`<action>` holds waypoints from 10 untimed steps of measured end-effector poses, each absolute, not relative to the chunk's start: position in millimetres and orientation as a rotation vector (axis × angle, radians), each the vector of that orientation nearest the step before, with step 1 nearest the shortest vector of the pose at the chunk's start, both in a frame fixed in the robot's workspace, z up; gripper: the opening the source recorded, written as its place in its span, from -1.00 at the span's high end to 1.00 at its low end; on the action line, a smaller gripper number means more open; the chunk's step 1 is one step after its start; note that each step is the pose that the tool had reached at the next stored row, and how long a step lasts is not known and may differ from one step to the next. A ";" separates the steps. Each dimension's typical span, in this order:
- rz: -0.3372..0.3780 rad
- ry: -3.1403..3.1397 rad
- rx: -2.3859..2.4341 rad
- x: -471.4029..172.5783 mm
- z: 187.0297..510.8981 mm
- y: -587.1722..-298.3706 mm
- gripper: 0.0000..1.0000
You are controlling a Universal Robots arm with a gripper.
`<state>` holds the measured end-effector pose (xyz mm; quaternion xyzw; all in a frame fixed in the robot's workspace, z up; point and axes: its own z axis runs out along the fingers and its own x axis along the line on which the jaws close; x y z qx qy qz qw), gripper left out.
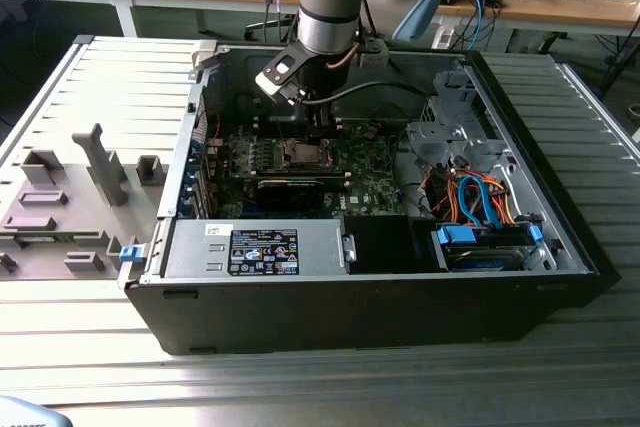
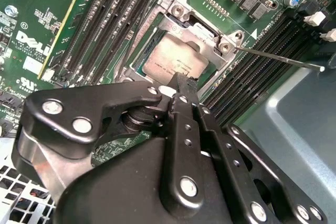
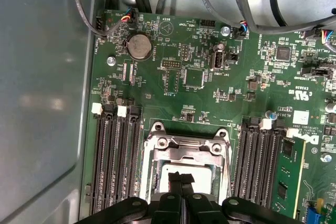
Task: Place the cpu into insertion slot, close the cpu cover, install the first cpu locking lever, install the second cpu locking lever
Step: 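Close the cpu cover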
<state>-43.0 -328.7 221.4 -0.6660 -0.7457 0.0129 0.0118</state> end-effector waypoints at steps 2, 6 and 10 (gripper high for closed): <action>0.040 -2.325 -2.077 -43.5 220.8 -328.7 0.79; 0.040 -2.325 -2.077 -44.6 219.5 -328.7 0.79; 0.040 -2.325 -2.077 -45.6 218.2 -328.7 0.79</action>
